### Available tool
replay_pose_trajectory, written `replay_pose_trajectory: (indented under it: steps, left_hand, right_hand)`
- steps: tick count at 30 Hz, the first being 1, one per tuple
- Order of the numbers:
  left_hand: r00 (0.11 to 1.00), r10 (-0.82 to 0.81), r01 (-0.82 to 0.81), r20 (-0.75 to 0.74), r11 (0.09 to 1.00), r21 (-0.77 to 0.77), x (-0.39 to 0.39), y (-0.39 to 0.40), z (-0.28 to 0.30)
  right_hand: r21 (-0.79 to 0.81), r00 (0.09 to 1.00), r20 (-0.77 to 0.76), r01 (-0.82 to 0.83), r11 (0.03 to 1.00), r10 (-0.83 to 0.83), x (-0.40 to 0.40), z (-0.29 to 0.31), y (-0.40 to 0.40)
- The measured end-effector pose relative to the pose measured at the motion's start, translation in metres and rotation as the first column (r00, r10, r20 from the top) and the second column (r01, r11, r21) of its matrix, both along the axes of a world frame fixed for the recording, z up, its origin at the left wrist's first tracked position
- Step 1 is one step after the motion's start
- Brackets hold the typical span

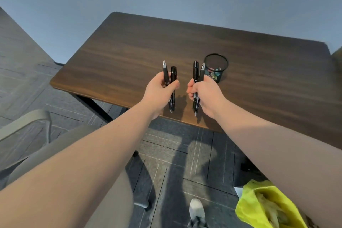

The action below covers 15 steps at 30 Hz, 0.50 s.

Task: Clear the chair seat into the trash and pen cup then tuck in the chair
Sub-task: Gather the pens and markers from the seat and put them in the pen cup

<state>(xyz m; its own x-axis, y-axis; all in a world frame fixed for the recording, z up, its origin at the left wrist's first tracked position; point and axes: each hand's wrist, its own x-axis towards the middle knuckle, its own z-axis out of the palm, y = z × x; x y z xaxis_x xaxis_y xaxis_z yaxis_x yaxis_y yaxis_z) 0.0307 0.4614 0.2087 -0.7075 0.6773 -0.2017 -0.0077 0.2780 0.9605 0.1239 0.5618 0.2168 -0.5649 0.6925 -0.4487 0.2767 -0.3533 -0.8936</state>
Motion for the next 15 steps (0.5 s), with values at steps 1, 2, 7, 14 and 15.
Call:
replay_pose_trajectory:
  steps: [1,2,7,14,15]
  left_hand:
    - [1.000,0.001,-0.001,-0.005,1.000,0.012,-0.001,0.011,0.003]
    - [1.000,0.003,-0.003,-0.008,1.000,0.023,-0.001,0.022,0.005]
    - [1.000,0.025,-0.025,-0.003,0.996,0.084,-0.001,0.078,0.018]
    - [0.999,0.048,-0.048,0.003,0.989,0.142,0.000,0.144,0.029]
    - [0.999,0.046,-0.046,0.001,0.989,0.141,0.001,0.152,0.029]
  right_hand:
    - [-0.009,1.000,-0.008,0.017,1.000,-0.017,-0.001,0.004,0.010]
    - [-0.012,0.999,-0.015,0.028,1.000,-0.029,-0.002,0.008,0.020]
    - [-0.023,0.995,-0.046,0.089,0.996,-0.090,-0.003,0.021,0.072]
    - [0.023,0.985,-0.151,0.086,0.996,-0.082,-0.002,0.024,0.128]
    - [0.026,0.983,-0.162,0.091,0.996,-0.086,-0.003,0.024,0.135]
